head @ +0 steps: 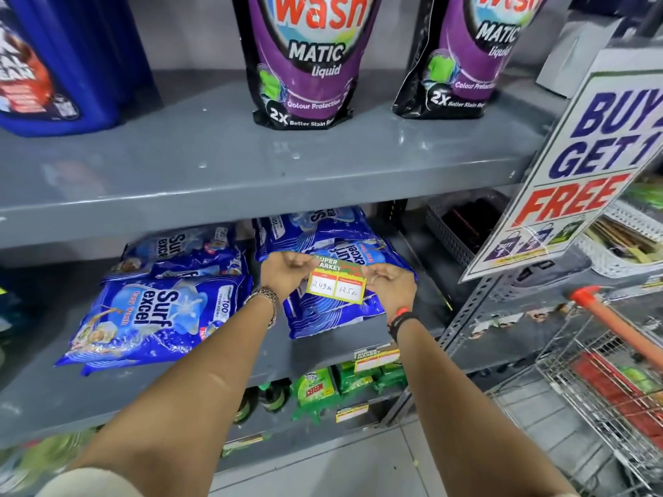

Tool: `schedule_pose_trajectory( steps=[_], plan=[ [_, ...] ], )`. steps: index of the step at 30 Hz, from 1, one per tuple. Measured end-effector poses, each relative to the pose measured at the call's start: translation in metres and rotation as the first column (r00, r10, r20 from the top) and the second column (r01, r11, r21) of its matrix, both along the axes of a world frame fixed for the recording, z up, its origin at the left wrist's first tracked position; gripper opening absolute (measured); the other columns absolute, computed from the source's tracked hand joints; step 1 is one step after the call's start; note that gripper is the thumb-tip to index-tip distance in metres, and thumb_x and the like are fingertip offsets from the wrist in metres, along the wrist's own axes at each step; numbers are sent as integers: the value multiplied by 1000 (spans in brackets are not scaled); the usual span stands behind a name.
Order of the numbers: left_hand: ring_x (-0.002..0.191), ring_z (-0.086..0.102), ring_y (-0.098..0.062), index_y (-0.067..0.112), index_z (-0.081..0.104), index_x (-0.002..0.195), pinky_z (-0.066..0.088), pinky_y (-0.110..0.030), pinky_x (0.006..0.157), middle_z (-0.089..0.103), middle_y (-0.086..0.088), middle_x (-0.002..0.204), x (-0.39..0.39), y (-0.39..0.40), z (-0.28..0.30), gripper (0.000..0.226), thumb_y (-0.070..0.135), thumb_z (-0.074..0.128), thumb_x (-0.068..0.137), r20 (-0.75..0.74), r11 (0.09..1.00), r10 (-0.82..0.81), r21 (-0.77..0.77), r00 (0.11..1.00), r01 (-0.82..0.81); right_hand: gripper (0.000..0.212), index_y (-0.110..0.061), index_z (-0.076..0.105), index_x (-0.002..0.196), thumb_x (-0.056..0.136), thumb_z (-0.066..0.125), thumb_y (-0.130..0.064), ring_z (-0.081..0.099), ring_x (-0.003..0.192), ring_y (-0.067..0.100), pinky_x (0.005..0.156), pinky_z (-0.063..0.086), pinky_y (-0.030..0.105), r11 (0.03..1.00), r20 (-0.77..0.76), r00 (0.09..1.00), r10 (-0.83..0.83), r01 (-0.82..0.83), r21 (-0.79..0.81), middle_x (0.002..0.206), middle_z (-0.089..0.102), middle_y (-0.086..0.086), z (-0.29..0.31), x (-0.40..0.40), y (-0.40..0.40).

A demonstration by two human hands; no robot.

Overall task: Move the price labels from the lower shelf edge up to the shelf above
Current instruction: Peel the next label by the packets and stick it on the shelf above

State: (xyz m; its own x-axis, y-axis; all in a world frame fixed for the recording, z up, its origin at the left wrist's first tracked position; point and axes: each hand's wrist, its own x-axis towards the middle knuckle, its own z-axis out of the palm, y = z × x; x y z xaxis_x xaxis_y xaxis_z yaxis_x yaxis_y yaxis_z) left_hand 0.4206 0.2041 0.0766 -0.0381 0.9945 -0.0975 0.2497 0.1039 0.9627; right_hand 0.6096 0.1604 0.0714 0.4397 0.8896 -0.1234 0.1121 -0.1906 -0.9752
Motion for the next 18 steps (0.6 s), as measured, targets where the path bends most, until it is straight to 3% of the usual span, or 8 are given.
schedule_pose_trajectory(
  steps=[4, 6, 9, 13, 18],
  plan=[
    [76, 69, -25, 26, 72, 75, 56, -23, 66, 73, 11, 64, 4, -30, 26, 4, 26, 76, 74, 191, 992, 53, 102, 980, -74, 17, -22, 70, 71, 77, 71, -7, 71, 81, 23, 80, 59, 44, 992, -9, 1000, 21, -20, 126, 82, 75, 10, 33, -1, -16],
    [72, 67, -20, 27, 72, 80, 54, -18, 58, 74, 11, 66, 9, -52, 39, 3, 27, 73, 76, 280, 979, 83, 156, 956, -131, 17, -23, 70, 70, 76, 73, -7, 69, 70, 14, 70, 59, 33, 971, 0, 998, 56, -55, 234, 69, 74, -3, 57, 3, -28],
    [71, 68, -6, 24, 72, 83, 55, -17, 63, 74, 12, 68, 20, -88, 61, 7, 22, 73, 77, 382, 951, 101, 235, 919, -203, 24, -25, 70, 68, 77, 71, -3, 64, 59, 2, 58, 53, 16, 929, 39, 995, 96, -103, 356, 59, 72, -15, 89, 11, -50],
    [70, 66, -11, 25, 73, 80, 56, -27, 67, 73, 8, 68, 27, -121, 97, 7, 21, 73, 75, 402, 908, 74, 351, 913, -229, 18, -25, 71, 70, 77, 72, -8, 65, 61, 3, 60, 52, 14, 870, 70, 991, 115, -135, 475, 62, 73, -15, 125, 19, -80],
    [65, 64, -9, 28, 73, 78, 54, -25, 62, 73, 10, 66, 30, -137, 148, 7, 24, 75, 73, 345, 840, 54, 492, 937, -229, 11, -17, 70, 75, 78, 71, -6, 66, 63, 4, 62, 53, 14, 789, 67, 992, 105, -124, 602, 63, 73, -13, 169, 25, -96]
  ],
)
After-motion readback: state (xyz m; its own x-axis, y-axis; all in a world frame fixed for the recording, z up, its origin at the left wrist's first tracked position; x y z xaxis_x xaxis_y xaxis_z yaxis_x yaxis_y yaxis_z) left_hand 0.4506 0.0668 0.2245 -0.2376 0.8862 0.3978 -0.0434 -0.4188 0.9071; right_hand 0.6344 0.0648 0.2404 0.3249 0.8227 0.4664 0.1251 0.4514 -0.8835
